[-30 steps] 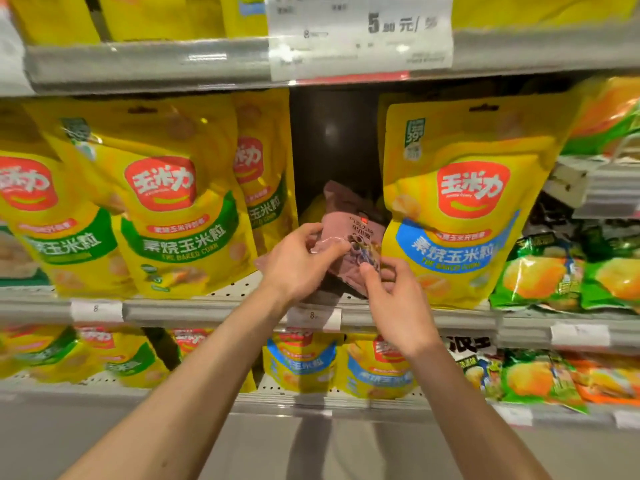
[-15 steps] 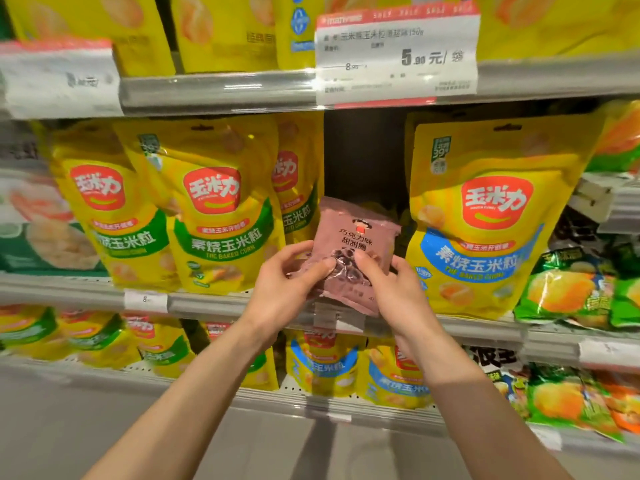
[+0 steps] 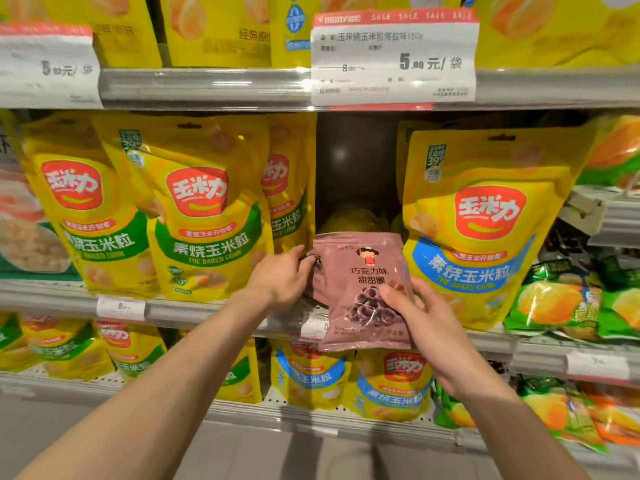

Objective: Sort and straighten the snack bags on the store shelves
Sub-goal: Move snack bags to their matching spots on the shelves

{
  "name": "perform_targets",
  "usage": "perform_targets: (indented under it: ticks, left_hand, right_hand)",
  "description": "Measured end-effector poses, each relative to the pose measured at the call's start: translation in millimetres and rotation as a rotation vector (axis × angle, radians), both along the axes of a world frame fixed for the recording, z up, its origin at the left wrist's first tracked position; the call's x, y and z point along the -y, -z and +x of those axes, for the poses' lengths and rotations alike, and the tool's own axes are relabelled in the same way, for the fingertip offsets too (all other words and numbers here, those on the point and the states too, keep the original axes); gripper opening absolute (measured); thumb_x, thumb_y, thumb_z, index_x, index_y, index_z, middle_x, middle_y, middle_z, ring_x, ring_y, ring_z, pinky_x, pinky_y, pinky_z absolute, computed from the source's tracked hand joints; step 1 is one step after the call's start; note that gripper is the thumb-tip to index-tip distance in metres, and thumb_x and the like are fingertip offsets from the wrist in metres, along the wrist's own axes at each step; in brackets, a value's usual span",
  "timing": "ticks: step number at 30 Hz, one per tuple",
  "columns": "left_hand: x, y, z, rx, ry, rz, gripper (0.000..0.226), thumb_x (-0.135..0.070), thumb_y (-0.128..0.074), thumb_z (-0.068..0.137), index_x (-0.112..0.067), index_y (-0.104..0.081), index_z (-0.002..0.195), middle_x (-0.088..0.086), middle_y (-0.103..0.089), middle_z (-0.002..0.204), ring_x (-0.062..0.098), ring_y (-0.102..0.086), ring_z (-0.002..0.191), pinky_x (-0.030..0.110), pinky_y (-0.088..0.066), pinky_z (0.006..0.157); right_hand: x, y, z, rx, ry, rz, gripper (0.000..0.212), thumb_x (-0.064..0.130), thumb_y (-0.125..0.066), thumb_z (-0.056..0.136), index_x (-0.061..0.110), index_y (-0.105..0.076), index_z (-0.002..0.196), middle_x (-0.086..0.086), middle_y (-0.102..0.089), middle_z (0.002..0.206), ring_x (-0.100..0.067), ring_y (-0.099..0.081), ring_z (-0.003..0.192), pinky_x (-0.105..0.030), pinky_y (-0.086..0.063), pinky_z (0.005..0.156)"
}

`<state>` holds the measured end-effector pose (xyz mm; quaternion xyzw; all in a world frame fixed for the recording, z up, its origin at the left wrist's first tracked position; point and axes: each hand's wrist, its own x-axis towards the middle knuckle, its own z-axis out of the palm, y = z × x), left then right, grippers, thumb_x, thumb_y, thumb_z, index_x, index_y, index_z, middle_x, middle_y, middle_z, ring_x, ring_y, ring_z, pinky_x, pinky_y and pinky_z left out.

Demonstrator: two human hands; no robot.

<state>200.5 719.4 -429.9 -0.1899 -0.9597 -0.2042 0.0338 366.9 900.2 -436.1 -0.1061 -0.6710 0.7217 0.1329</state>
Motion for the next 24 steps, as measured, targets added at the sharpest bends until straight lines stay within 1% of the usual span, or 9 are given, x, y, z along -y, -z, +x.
perform_targets:
  ticks: [2,4,5,7,10,14,17,20,24]
  left_hand:
    - [-1.9,-0.9,-3.3,0.008,-0.022,0.049,0.060,-0.056,-0.035,0.105,-0.016,-0.054,0.145,0.016,-0.073,0.121,0.035,-0.064,0.119,0.045,-0.050,0.099]
    - [-4.9,-2.1,-3.6,0.088,-0.026,0.132,0.058,-0.060,-0.039,0.102,-0.015,-0.066,0.128,0.011,-0.076,0.106,0.031,-0.069,0.106,0.042,-0.054,0.091]
    - [-7.1,-2.2,-3.2,0.166,-0.029,0.191,0.056,-0.061,-0.039,0.102,-0.016,-0.070,0.115,0.008,-0.076,0.099,0.028,-0.069,0.099,0.039,-0.055,0.087]
    - [-11.8,-0.5,-4.5,0.312,-0.055,0.310,0.054,-0.062,-0.043,0.100,-0.016,-0.068,0.086,0.004,-0.071,0.083,0.023,-0.066,0.082,0.033,-0.051,0.078]
    - [-13.0,6.3,-9.6,0.409,-0.077,0.406,0.054,-0.064,-0.050,0.093,-0.017,-0.060,0.069,0.008,-0.066,0.078,0.024,-0.059,0.073,0.033,-0.048,0.077]
    - [-13.2,9.1,-7.6,0.527,-0.083,0.608,0.038,-0.048,-0.064,0.096,-0.015,-0.063,0.077,0.001,-0.068,0.068,0.014,-0.062,0.060,0.025,-0.048,0.065]
    - [-13.4,1.8,1.9,0.450,-0.077,0.746,0.029,-0.037,-0.067,0.098,-0.010,-0.067,0.087,0.002,-0.069,0.071,0.011,-0.061,0.055,0.025,-0.049,0.057]
    - [-2.8,-5.2,13.5,0.351,-0.110,0.864,0.021,-0.029,-0.071,0.095,-0.011,-0.066,0.106,0.004,-0.075,0.092,0.014,-0.070,0.071,0.027,-0.053,0.061]
    - [26.7,3.7,35.3,0.425,-0.089,1.010,0.033,-0.021,-0.072,0.093,-0.005,-0.068,0.122,0.008,-0.078,0.107,0.019,-0.077,0.090,0.026,-0.058,0.070]
  right_hand:
    - [-1.9,-0.4,1.1,0.000,-0.018,-0.037,0.050,0.042,-0.077,0.085,0.024,-0.064,0.129,0.006,-0.078,0.115,-0.015,-0.072,0.113,-0.047,-0.050,0.107]
    - [-4.6,1.4,0.4,-0.009,-0.025,-0.082,0.074,0.055,-0.084,0.072,0.023,-0.062,0.135,0.004,-0.075,0.123,-0.018,-0.067,0.122,-0.051,-0.042,0.115]
    - [-6.2,3.1,-0.6,-0.015,-0.027,-0.094,0.076,0.058,-0.085,0.070,0.023,-0.063,0.135,0.004,-0.074,0.125,-0.018,-0.066,0.124,-0.052,-0.040,0.116]
    - [-7.4,5.3,-1.1,-0.026,-0.044,-0.108,0.066,0.052,-0.082,0.073,0.023,-0.067,0.130,0.003,-0.074,0.124,-0.019,-0.066,0.123,-0.051,-0.041,0.116]
    - [-8.4,11.6,-2.1,-0.012,-0.050,-0.107,0.062,0.051,-0.078,0.071,0.022,-0.070,0.125,0.000,-0.076,0.120,-0.020,-0.067,0.121,-0.052,-0.042,0.115]
    - [-7.4,15.5,-2.5,-0.003,-0.045,-0.131,0.058,0.049,-0.077,0.073,0.022,-0.070,0.124,0.000,-0.077,0.119,-0.020,-0.068,0.120,-0.052,-0.042,0.115]
    - [-4.3,12.4,-1.9,-0.007,-0.038,-0.161,0.048,0.042,-0.072,0.079,0.018,-0.072,0.121,-0.004,-0.077,0.116,-0.022,-0.070,0.116,-0.051,-0.044,0.113]
    - [-0.1,4.3,-3.1,-0.015,-0.018,-0.206,0.035,0.035,-0.068,0.089,0.016,-0.072,0.118,-0.006,-0.078,0.113,-0.023,-0.073,0.109,-0.048,-0.050,0.106]
    - [15.9,-6.2,-13.8,-0.043,0.024,-0.277,0.029,0.028,-0.066,0.095,0.013,-0.070,0.120,-0.009,-0.079,0.109,-0.025,-0.076,0.099,-0.038,-0.058,0.084]
